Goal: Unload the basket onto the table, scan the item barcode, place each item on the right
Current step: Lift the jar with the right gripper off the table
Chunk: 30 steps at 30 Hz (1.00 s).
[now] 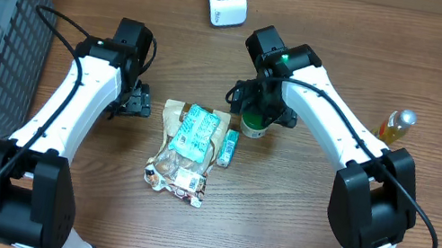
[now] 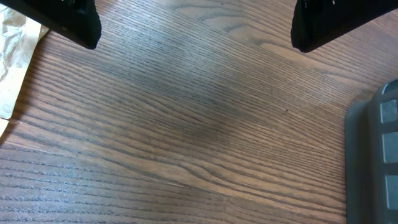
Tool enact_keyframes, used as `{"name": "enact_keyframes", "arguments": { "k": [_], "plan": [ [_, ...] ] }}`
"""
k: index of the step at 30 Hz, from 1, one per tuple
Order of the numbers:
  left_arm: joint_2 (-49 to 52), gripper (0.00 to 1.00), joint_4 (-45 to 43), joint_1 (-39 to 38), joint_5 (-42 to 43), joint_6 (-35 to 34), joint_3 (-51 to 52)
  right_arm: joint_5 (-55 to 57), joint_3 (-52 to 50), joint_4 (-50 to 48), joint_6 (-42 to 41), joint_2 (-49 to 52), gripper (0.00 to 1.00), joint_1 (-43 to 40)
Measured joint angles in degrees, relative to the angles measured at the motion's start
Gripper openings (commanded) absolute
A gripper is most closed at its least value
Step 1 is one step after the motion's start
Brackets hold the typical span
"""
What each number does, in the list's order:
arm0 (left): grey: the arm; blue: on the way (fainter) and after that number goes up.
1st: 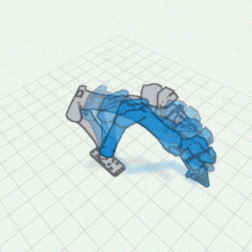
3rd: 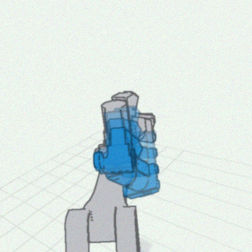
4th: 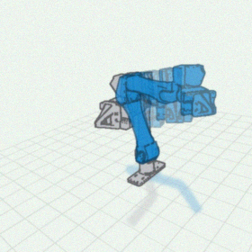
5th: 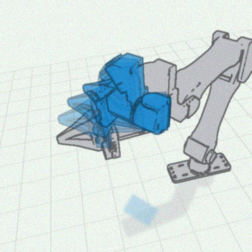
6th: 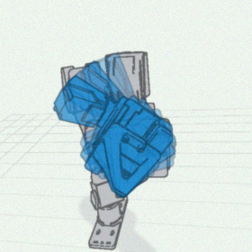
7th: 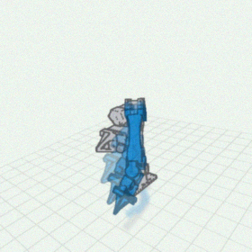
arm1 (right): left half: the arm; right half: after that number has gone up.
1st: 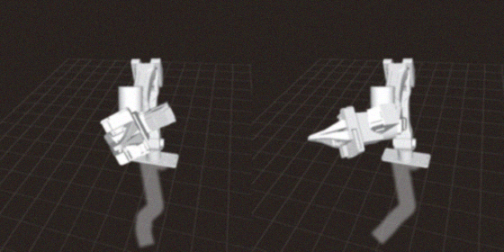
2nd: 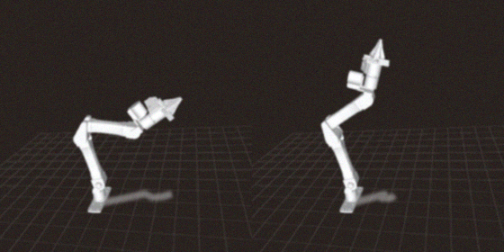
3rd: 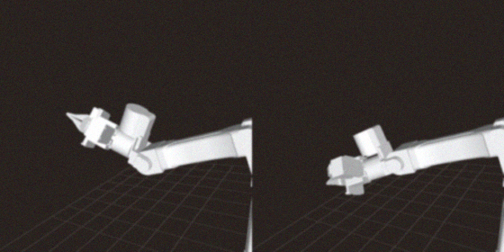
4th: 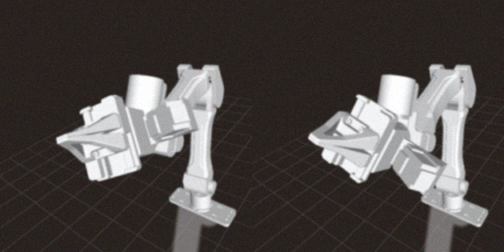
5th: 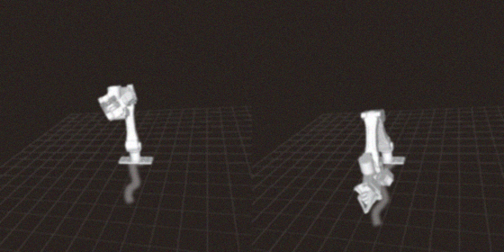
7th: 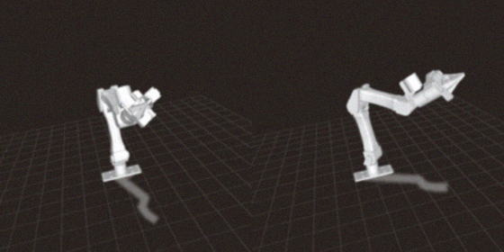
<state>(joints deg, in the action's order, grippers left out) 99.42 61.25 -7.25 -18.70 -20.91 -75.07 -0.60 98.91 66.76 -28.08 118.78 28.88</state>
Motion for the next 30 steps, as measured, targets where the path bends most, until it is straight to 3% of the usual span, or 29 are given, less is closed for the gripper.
{"name": "enact_keyframes", "arguments": {
  "k": [30],
  "plan": [
    [0.0, 1.0, 0.0, 0.0, 0.0, 0.0, 0.0, 0.0, -5.8, -6.7, -0.1, 0.8, 0.87, 0.0]
  ]
}}
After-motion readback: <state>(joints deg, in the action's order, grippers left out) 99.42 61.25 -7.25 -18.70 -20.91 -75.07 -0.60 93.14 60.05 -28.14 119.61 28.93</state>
